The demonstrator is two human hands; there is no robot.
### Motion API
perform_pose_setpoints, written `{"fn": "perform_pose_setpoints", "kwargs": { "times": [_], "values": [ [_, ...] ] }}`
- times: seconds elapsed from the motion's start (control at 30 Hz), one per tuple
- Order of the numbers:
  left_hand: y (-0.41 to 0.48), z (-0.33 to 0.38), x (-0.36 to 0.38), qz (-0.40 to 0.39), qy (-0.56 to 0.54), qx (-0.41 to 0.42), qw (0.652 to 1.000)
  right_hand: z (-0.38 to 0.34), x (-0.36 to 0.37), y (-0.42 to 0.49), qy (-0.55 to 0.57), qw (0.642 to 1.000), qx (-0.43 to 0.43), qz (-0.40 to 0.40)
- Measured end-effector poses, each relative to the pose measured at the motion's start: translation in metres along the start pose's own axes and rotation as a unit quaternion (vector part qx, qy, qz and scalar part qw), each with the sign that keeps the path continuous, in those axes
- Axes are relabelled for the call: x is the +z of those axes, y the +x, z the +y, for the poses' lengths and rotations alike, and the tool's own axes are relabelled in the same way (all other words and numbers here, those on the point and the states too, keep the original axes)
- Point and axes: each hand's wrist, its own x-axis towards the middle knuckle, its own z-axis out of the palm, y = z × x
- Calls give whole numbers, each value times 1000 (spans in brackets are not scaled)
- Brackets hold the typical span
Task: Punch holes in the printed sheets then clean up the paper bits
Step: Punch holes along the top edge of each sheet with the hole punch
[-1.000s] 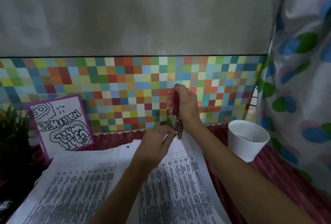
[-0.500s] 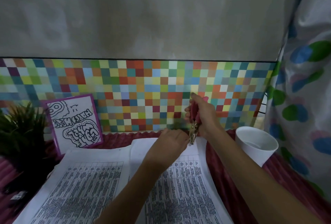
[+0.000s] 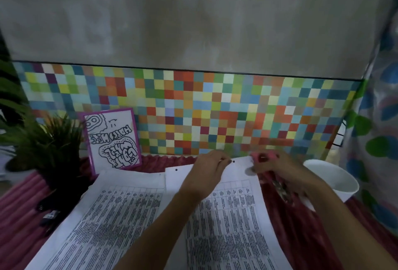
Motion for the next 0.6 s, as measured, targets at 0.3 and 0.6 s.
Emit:
{"fn": "perform_pose_setpoints", "kwargs": {
  "times": [0.3, 0.6],
  "values": [
    [-8, 21, -15, 26, 68, -46, 996, 2, 13, -6, 59, 980, 22, 188],
    [-86, 28, -55, 77, -291, -321, 898, -28, -17, -9, 168, 965, 79, 188]
  ]
}}
